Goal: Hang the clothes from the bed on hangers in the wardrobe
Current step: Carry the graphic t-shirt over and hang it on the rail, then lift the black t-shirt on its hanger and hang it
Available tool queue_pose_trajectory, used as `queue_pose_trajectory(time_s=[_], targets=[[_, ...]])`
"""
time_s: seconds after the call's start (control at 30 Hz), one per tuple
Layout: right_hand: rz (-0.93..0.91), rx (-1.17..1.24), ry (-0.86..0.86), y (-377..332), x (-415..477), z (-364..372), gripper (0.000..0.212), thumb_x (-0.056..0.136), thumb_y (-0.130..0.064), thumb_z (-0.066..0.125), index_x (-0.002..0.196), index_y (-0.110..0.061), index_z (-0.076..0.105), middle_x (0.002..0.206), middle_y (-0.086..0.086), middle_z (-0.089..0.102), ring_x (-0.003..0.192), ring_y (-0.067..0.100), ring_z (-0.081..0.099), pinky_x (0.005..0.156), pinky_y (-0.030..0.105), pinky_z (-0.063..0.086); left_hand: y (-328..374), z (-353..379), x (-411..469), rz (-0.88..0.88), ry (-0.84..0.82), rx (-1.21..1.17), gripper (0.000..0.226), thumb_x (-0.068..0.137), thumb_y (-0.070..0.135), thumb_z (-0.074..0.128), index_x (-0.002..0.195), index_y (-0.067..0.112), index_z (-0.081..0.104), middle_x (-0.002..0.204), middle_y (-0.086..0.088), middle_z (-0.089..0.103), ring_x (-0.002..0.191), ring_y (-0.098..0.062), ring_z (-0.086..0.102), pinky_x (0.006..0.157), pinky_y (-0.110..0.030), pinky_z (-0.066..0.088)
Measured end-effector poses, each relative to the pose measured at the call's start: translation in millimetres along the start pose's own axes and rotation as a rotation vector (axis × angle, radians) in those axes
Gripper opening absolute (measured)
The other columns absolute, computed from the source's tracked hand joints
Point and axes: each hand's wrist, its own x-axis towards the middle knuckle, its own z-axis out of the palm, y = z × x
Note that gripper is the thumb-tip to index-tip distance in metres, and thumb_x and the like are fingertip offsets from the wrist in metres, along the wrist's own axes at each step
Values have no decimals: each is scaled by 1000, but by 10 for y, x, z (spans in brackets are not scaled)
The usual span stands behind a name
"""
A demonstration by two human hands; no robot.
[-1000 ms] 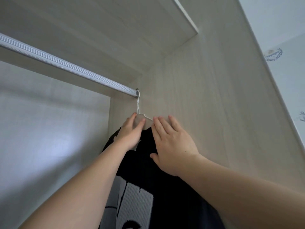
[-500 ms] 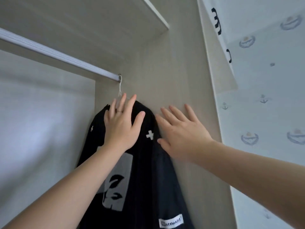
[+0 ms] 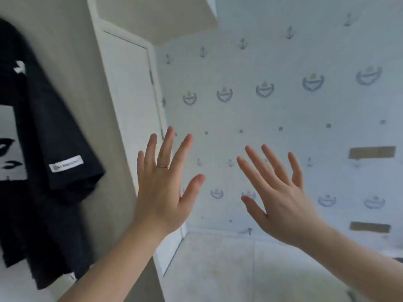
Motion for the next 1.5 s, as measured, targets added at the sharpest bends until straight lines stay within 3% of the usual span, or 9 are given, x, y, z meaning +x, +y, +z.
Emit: queue_pose_trajectory(time_s=[0.17,0.3,0.53,0.8,0.93,1.13,1.5], targets=[[338,-85,-262,837,-1435,68,71,94,-50,36,156,-26,13,165,-4,3,151,24,-4,117,62,2,992,1302,-583,-23,-307,-214,68,96,61,31,158,39,13,168,8,-3,154,-19,-14,122,-55,-1],[615,-147,-388,1333,-2397,20,68,94,-52,35,155,-29,16,164,-6,9,151,23,-1,118,58,-3,1712,2237,-974,18,-578,-338,70,94,65,27,158,42,8,166,14,-11,151,-14,-21,122,-51,-6],[1031,-149,-549,1860,-3384,138,67,97,-45,44,155,-34,12,163,-12,5,151,17,-6,119,51,-7,2586,3401,-1185,41,-889,-540,74,87,72,20,155,48,7,167,15,-4,152,-10,-17,123,-51,-3],[1306,-153,-533,2652,-3380,571,63,99,-42,43,154,-39,12,162,-18,7,150,10,-6,121,44,-7,3072,4828,-725,251,-1077,-648,78,85,75,17,156,46,11,167,11,3,152,-12,-10,121,-46,0],[1407,-211,-498,2999,-3270,735,63,99,-41,43,154,-40,11,161,-19,7,150,9,-5,119,41,-10,3260,5420,-406,328,-1158,-691,65,98,62,35,157,45,12,167,14,2,152,-11,-13,123,-47,0],[1561,-299,-425,3480,-3267,760,64,98,-42,45,153,-40,13,161,-19,11,150,9,-3,119,39,-8,3692,6025,-13,442,-1197,-737,63,99,59,38,156,46,13,166,16,4,152,-12,-10,123,-49,6],[1675,-327,-347,4807,-3690,646,64,98,-44,43,153,-41,11,160,-22,10,149,7,-3,118,41,-9,4925,6956,504,610,-1188,-758,63,98,61,36,155,48,10,167,13,6,152,-12,-11,124,-46,1]])
